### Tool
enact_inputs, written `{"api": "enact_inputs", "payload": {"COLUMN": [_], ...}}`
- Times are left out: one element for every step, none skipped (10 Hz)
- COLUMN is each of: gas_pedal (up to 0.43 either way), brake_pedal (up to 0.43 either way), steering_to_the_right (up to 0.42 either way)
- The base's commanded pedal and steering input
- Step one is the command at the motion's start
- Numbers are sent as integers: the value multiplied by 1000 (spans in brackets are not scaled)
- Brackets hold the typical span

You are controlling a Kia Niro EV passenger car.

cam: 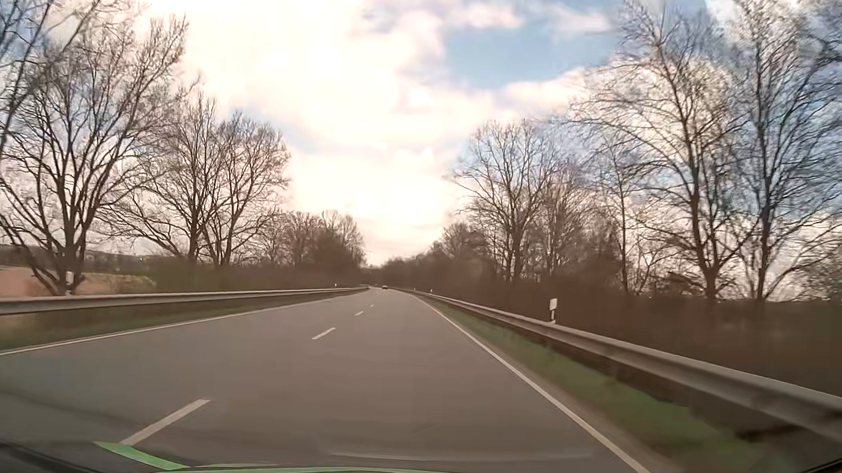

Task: Follow the waypoints while adhering to traffic rules and regulations

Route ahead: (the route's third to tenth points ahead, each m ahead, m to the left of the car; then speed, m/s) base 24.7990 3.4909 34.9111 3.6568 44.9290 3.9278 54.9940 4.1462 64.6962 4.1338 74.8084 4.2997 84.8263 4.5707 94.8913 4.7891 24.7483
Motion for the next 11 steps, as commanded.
{"api": "enact_inputs", "payload": {"gas_pedal": [248,248,248,248,248,248,248,248,248,248,248], "brake_pedal": [0,0,0,0,0,0,0,0,0,0,0], "steering_to_the_right": [-2,-2,-2,-2,-2,-2,-2,-2,-2,-2,-2]}}
